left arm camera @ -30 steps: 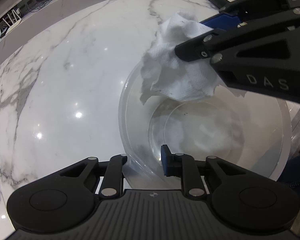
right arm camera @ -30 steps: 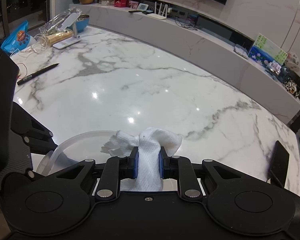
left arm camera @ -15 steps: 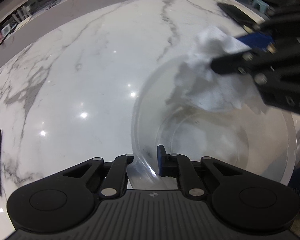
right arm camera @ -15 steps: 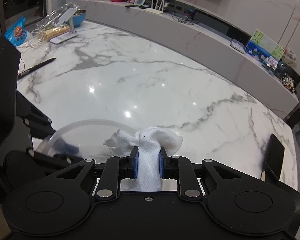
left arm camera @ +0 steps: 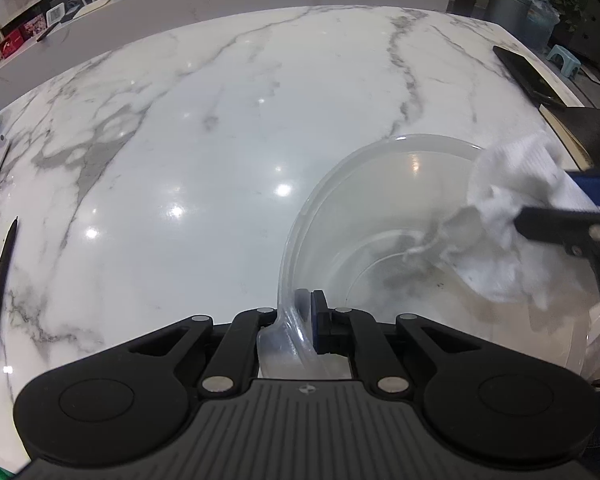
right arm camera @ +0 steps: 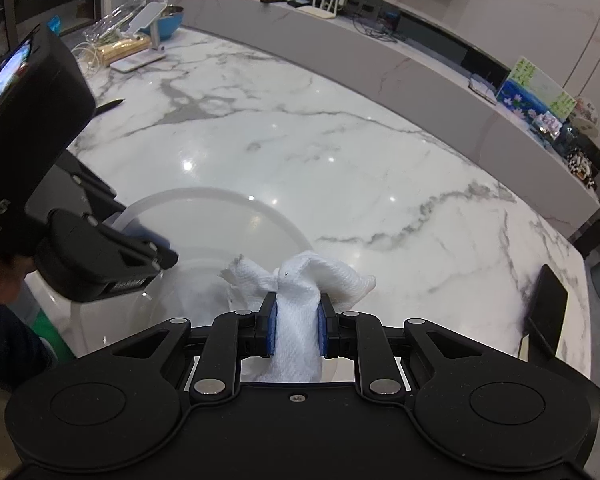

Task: Clean bowl
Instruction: 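Push the cloth down into the bowl bottom with the right gripper while the left holds the rim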

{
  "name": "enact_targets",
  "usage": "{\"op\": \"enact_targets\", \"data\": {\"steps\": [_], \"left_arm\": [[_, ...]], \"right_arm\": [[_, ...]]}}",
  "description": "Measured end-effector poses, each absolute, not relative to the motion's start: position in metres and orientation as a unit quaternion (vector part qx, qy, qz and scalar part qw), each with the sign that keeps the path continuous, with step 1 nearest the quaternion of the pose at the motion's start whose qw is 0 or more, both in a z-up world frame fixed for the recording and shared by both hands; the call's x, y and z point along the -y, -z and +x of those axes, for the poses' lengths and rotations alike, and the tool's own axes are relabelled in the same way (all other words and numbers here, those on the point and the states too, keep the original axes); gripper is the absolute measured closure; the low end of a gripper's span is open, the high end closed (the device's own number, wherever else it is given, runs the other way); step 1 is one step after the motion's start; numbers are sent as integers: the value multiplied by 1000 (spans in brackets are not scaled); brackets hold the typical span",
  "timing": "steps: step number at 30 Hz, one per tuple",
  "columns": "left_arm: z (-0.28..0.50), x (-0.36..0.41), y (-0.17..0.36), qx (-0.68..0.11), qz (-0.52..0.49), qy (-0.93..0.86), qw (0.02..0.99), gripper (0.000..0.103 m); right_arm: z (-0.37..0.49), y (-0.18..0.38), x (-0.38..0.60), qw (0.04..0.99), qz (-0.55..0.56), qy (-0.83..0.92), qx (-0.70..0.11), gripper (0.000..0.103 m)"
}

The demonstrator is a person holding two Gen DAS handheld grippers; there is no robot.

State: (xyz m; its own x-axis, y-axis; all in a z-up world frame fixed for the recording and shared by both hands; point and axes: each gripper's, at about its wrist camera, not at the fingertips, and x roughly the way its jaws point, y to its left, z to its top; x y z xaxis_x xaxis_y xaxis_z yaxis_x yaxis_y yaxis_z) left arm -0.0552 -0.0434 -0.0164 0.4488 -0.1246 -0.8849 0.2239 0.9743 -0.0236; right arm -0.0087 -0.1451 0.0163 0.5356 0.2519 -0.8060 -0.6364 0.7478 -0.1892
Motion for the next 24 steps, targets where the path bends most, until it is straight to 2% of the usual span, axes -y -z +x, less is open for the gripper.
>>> {"op": "enact_targets", "data": {"steps": [14,24], "left_arm": [[2,18,39,-519,41,85,850,96],[13,15,45,-520,51,84,848,96]], "right_arm": [[-29,-17,138,791,-203,-361,-449,86],[-42,-27,129,772,-166,-430,-438,85]]}}
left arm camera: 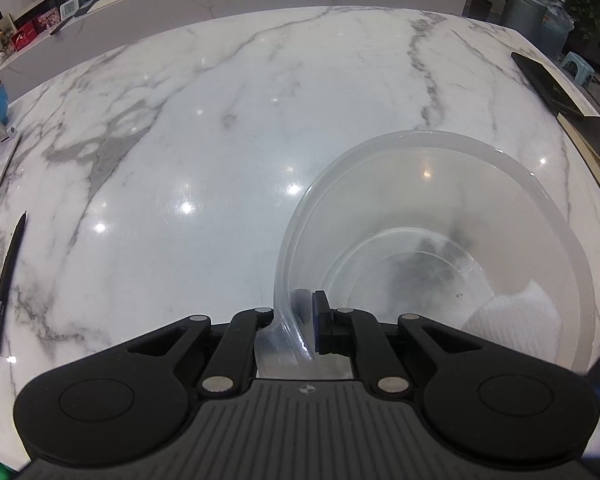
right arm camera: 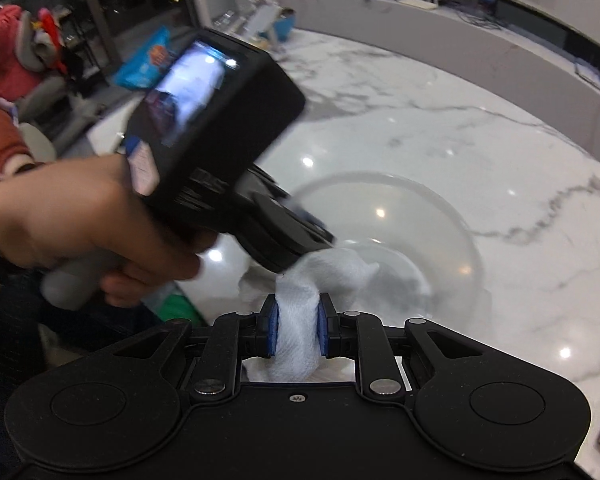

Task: Clean bowl
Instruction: 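Push the cloth down into the bowl bottom with the right gripper while the left holds the rim, then wipe the white cloth along the bowl's inner wall below the rim with the right gripper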

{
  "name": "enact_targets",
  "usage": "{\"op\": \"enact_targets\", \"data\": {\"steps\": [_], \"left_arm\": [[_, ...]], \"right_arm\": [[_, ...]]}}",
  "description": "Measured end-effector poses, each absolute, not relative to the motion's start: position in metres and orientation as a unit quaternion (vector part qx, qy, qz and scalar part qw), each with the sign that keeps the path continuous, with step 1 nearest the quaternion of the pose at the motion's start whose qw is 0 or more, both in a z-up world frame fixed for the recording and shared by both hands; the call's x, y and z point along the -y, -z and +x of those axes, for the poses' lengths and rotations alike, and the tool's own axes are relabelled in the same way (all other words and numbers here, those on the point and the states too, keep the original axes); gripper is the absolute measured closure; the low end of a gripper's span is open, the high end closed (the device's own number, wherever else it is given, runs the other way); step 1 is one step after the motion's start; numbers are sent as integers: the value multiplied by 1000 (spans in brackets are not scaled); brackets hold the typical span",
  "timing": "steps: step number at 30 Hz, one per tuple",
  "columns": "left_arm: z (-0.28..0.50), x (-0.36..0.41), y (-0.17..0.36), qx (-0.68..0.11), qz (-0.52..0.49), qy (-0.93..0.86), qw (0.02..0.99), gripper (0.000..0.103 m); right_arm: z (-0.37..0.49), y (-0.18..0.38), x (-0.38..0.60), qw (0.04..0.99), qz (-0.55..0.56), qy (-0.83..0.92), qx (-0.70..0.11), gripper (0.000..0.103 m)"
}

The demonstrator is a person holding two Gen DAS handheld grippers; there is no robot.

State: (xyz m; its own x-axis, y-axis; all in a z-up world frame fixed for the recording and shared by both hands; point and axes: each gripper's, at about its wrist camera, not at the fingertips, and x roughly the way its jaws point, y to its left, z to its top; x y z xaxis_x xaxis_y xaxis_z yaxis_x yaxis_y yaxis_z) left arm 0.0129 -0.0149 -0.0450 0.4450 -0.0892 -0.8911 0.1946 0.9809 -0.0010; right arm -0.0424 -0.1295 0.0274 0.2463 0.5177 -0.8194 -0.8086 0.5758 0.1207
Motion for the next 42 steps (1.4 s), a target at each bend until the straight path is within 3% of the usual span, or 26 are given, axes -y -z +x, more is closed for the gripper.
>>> {"op": "enact_targets", "data": {"steps": [13,24,42], "left_arm": [[15,17,47,-522,62,87,847,96],[11,26,49,-521,85,112,842,94],[0,39,51,-522,108,154,832,93]], "right_arm": [[-31,-27,144,796,-217,-343,-450,87],[-6,-21,152,843,-230,-264,-408,88],[13,-13,142,854,-196,-297,-379,88]]}}
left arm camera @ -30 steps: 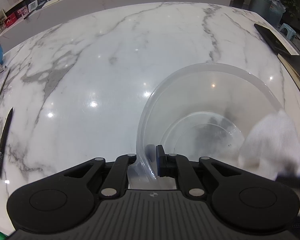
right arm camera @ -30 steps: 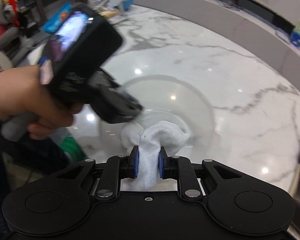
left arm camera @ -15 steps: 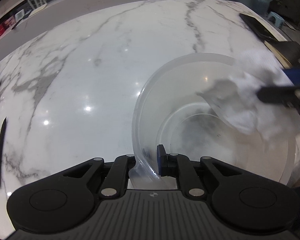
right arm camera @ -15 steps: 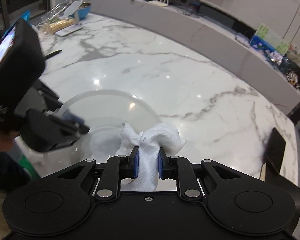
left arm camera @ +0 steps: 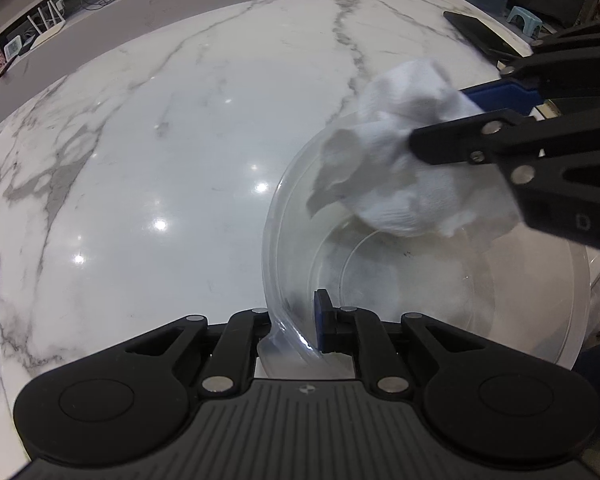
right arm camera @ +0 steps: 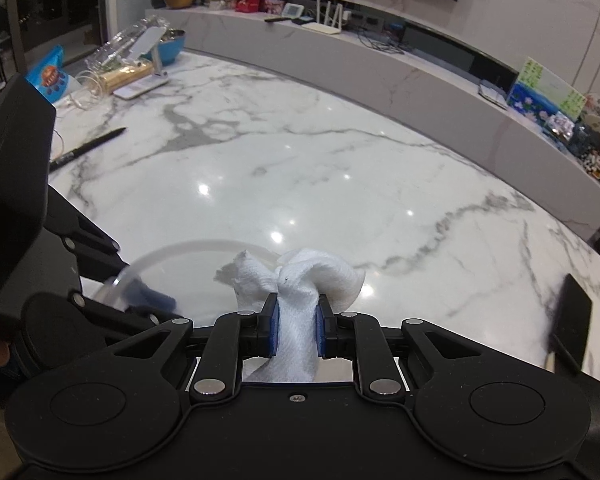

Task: Clean bowl
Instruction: 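Wipe the white cloth along the bowl's inner wall below the rim with the right gripper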

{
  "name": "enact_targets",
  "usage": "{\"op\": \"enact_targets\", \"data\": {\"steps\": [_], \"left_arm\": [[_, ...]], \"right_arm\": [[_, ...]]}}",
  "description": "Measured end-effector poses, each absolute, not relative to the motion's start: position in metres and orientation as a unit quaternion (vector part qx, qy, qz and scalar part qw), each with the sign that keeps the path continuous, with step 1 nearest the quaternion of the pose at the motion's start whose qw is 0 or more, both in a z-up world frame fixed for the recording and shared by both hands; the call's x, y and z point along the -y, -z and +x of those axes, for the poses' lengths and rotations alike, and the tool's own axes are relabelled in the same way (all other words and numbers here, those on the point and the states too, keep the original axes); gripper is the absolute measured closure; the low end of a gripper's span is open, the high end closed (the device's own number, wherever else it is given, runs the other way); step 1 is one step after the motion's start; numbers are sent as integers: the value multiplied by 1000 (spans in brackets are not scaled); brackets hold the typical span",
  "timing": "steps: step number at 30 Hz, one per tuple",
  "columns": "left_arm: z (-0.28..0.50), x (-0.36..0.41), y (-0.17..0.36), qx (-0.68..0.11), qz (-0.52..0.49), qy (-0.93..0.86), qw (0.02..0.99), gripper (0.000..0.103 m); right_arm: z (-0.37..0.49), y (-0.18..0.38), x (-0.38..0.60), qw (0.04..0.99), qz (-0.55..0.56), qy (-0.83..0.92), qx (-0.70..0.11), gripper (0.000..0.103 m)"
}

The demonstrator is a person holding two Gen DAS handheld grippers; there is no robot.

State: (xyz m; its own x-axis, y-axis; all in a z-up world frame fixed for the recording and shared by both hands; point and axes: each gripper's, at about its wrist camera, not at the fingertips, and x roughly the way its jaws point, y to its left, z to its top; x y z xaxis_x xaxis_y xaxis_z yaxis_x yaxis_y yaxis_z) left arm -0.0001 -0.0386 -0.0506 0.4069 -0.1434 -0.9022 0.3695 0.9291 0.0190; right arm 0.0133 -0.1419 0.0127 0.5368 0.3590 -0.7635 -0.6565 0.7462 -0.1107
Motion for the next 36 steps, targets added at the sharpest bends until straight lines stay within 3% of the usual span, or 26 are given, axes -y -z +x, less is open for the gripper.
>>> {"op": "enact_targets", "data": {"steps": [13,36], "left_arm": [[0,40,50,-524,113,155,830,94],[9,28,56,-526,110,156,828,94]], "right_arm": [[10,-14,132,834,-142,-370,-385,88],[6,-6,134,848,-219,-263,-404,88]]}}
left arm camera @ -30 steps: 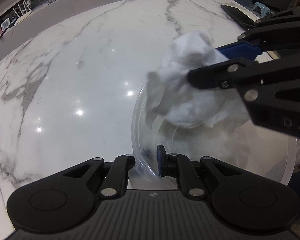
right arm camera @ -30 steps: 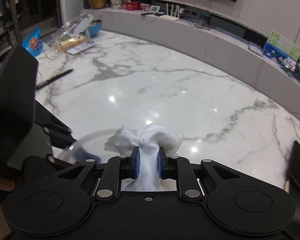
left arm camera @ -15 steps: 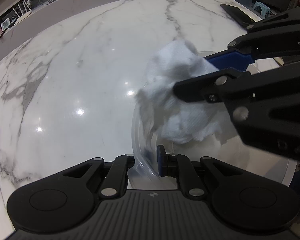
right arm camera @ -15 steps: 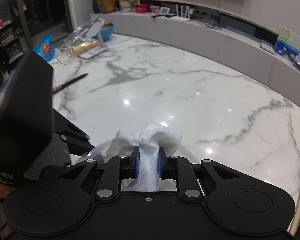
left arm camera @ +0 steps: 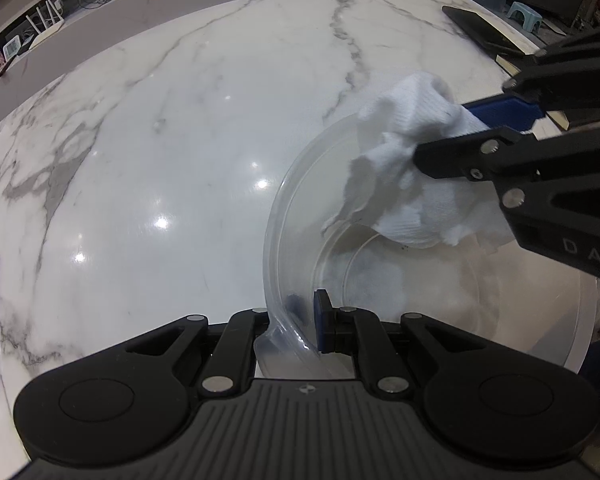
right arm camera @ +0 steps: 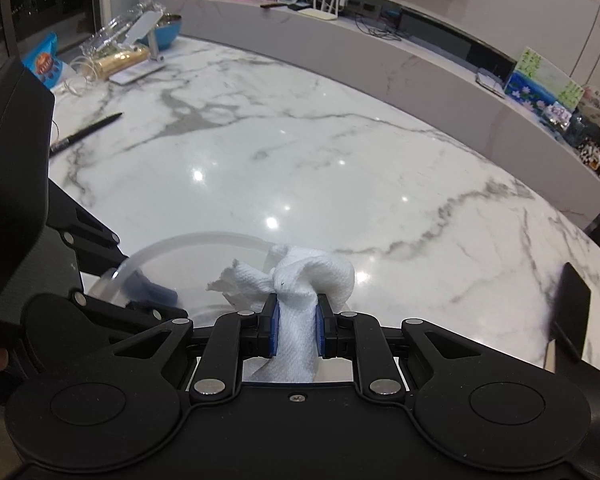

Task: Clean bowl
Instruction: 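Wipe the white cloth along the bowl's inner wall below the rim with the right gripper, then scrub the cloth around the bowl bottom with the right gripper while the left holds the rim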

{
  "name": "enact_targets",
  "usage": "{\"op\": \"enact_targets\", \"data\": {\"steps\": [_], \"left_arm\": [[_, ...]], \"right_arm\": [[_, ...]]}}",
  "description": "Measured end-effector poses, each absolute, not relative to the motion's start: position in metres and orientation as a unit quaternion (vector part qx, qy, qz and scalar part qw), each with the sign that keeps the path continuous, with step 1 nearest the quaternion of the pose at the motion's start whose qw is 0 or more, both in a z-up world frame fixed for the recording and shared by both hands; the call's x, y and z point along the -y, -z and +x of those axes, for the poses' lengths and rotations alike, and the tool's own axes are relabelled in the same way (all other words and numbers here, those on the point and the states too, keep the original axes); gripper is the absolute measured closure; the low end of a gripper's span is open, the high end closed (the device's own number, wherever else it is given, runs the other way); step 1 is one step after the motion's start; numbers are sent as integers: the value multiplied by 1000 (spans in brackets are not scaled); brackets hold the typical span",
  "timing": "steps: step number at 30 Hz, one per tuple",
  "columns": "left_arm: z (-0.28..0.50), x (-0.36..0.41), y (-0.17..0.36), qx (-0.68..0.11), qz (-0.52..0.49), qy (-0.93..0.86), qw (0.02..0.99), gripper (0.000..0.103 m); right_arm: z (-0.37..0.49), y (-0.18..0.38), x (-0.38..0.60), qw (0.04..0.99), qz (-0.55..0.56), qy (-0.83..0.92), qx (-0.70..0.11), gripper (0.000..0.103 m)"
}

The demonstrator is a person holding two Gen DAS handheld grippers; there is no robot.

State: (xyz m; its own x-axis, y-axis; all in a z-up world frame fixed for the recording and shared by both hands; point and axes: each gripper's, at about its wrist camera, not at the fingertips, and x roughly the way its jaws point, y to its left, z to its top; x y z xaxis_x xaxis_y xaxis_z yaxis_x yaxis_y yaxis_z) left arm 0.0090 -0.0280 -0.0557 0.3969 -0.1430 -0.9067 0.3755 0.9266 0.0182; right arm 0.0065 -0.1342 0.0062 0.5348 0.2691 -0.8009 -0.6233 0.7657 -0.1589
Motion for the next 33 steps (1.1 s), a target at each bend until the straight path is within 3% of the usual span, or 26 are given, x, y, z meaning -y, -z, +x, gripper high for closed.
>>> {"op": "enact_targets", "data": {"steps": [11,24,33], "left_arm": [[10,28,56,-528,107,154,828,94],[7,30,54,-529,107,152,828,94],[6,29,53,-529,108,154,828,94]], "right_arm": [[2,13,135,808,-256,-264,-460,88],[-12,15,127,754,-214,-355,-509,88],[-15,19,126,761,-247,-322,-507,88]]}}
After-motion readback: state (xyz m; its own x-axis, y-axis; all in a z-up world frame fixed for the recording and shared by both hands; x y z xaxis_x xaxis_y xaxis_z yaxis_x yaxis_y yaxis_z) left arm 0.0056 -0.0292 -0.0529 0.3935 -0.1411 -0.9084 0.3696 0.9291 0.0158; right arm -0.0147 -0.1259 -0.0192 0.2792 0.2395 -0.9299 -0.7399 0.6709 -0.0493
